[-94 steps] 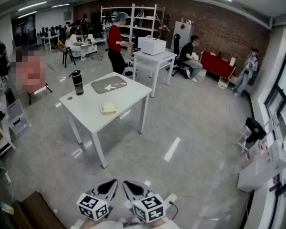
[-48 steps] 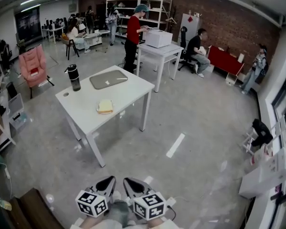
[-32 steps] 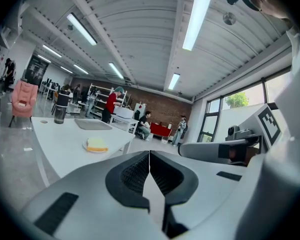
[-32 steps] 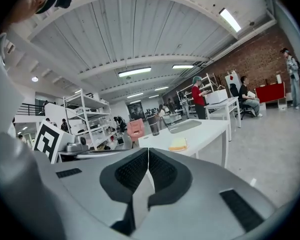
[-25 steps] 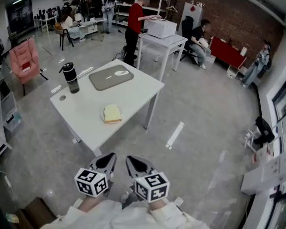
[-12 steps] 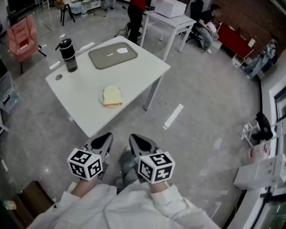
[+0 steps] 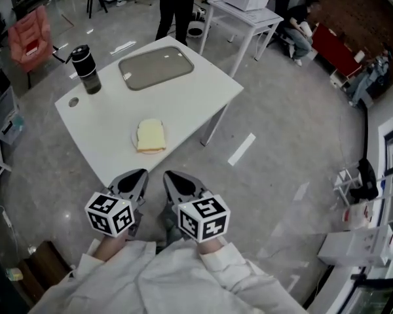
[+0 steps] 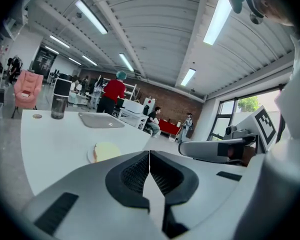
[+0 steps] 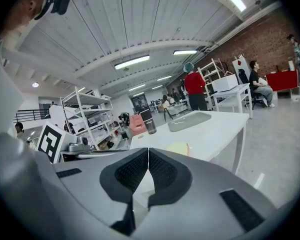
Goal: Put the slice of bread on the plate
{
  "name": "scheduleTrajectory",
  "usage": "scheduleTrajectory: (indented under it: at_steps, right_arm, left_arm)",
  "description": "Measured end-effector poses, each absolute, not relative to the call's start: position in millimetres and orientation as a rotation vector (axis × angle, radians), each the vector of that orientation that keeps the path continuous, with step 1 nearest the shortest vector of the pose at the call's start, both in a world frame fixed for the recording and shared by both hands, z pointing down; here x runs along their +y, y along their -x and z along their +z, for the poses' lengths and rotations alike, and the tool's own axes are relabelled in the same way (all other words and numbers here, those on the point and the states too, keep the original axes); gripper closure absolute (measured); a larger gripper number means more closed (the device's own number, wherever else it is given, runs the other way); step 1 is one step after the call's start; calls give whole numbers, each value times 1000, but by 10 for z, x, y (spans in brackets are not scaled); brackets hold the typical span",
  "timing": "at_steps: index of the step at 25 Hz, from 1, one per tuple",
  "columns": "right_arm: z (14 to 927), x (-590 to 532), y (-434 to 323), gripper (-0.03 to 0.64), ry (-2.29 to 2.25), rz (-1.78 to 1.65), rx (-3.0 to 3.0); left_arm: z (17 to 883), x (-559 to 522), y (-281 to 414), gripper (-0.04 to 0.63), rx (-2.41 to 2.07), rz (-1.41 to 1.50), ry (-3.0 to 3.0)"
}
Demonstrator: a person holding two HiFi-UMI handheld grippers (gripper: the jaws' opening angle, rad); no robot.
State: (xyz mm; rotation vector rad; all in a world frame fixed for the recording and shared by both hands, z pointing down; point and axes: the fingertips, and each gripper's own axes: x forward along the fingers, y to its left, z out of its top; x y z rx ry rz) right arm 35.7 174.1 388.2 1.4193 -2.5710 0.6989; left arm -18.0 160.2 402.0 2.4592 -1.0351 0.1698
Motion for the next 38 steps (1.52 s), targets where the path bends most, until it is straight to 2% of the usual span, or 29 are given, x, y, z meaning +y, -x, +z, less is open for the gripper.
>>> scheduleTrajectory:
  at_steps: [17,38]
  right_arm:
    - [4058,170,-383,601,-1097,830,-2634]
    - [4421,-156,-367,601,-1043,913,-2548]
  left_arm:
    - [4228,150,-4,586,-1149,205,-2370]
    - [4485,-146,172,586,-1189,199,-2258]
